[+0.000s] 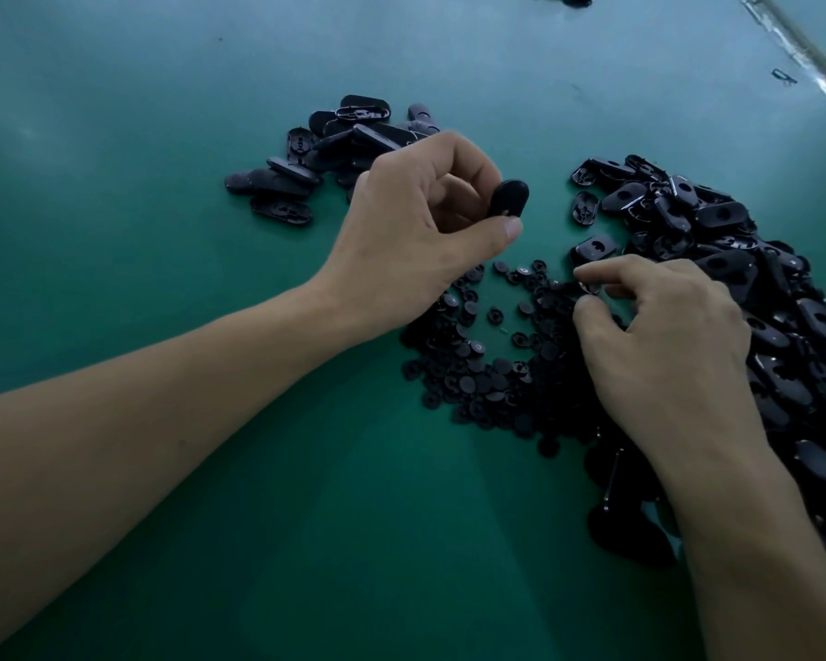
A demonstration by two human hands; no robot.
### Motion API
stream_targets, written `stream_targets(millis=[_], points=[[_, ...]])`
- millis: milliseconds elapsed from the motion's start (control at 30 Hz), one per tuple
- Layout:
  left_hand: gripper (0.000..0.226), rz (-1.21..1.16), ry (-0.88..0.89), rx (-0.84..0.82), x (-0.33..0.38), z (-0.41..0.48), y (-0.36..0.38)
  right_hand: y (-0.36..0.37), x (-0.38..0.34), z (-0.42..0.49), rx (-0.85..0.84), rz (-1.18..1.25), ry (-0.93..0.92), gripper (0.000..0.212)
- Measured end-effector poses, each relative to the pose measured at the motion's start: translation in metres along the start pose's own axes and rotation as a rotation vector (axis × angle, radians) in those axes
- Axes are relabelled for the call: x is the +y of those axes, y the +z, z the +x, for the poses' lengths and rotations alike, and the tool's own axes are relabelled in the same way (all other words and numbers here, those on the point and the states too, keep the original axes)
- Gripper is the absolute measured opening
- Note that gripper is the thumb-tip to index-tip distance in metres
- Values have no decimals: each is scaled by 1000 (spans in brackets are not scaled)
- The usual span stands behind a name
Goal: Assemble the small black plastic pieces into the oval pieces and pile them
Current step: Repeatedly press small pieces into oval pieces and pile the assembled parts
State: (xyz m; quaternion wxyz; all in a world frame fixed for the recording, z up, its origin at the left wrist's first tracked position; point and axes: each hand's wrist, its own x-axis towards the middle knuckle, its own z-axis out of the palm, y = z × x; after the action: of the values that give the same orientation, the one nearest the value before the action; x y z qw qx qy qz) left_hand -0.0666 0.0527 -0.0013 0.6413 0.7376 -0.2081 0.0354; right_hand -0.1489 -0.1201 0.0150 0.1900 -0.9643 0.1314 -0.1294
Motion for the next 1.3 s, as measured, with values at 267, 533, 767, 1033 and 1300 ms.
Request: stream_targets(millis=[267,533,767,1033,1300], points=[[20,-15,-8,14,0,1,0,-3,-2,-2,12,4,16,24],[19,-20,-17,5,0,0,1,-8,-1,-3,11,17,27,37],[20,-15,-22,1,-1,1,1,-8,1,-3,-65,37,2,37],[19,-19,-16,-6,-1,0,1,-6,1,-1,4,114,-79,41],[19,-15,-8,-12,-2,1,0,-10,-1,-4,-35,89,48,31]])
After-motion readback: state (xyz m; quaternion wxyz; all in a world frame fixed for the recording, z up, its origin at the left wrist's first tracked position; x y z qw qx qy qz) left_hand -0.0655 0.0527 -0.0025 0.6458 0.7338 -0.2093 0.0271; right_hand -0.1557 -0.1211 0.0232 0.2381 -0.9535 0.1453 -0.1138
